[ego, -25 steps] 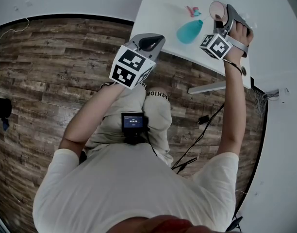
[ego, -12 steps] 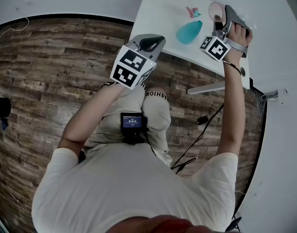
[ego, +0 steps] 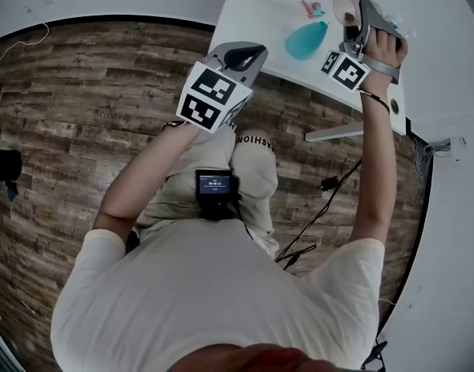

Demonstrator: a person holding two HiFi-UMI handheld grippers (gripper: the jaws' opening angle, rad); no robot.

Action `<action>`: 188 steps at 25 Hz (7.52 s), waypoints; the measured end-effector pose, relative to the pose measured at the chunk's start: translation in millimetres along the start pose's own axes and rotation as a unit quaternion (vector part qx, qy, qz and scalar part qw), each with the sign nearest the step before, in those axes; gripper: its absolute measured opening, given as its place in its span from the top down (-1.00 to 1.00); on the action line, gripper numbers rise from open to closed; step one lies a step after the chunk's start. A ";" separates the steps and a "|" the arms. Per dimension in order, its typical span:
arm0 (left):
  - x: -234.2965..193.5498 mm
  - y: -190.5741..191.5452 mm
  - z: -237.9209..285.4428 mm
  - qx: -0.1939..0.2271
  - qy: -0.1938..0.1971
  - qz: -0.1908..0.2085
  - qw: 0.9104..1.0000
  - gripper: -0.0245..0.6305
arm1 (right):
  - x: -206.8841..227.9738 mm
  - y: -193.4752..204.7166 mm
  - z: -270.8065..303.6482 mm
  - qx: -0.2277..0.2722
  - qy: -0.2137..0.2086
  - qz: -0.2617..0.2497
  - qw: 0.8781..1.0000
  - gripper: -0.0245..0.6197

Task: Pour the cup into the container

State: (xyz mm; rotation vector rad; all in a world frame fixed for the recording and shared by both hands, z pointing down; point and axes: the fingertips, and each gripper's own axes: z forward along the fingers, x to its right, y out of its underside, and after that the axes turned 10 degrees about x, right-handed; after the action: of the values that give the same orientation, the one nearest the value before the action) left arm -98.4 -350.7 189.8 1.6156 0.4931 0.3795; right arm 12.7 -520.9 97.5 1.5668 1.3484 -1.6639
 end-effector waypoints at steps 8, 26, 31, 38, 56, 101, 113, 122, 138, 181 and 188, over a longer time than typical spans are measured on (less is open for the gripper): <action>-11.6 -14.3 -9.9 0.035 -0.031 0.024 0.999 0.89 | -11.9 34.7 -27.9 -0.040 -0.057 0.348 0.935 -0.23; -0.3 -48.7 -15.8 0.106 -0.029 0.045 0.993 0.89 | -19.4 49.1 -104.0 0.048 -0.084 0.706 0.701 -0.23; 4.6 -43.9 -8.4 0.105 -0.024 0.045 0.993 0.89 | -43.1 66.8 -113.3 0.025 -0.081 0.711 0.698 -0.23; -1.6 -39.7 -6.1 0.096 -0.025 0.043 0.994 0.89 | -60.8 78.6 -121.9 0.015 -0.078 0.727 0.682 -0.23; 3.0 -12.6 17.0 0.065 0.004 -0.004 0.998 0.90 | -105.2 123.1 -125.3 -0.020 -0.094 0.800 0.592 -0.23; 5.7 20.7 5.9 0.038 -0.003 -0.044 0.998 0.89 | -149.8 166.8 -153.4 -0.065 -0.010 0.789 0.610 -0.53; 18.7 22.1 -21.8 0.047 -0.012 -0.041 0.998 0.90 | -76.1 92.1 -252.0 -0.009 0.061 0.745 0.664 -0.04; 33.3 21.7 -46.0 0.049 -0.011 -0.023 0.998 0.89 | -66.6 51.3 -291.7 -0.005 0.067 0.736 0.673 0.09; 72.2 90.6 -143.7 0.000 -0.029 -0.080 0.996 0.89 | -115.5 -78.9 -386.6 -0.016 0.019 0.749 0.662 0.10; 167.6 249.1 -251.7 -0.109 -0.042 -0.109 0.987 0.89 | -190.9 -197.0 -510.9 -0.129 0.019 0.799 0.587 0.17; 179.0 249.8 -265.0 -0.111 -0.040 -0.104 0.988 0.89 | -190.9 -206.0 -528.1 -0.132 0.013 0.802 0.582 0.19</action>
State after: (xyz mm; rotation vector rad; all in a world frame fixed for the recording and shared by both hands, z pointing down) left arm -60.6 -48.3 457.7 1.3454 0.5337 0.2050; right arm 121.5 -27.7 418.1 1.5722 -0.1985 -0.1956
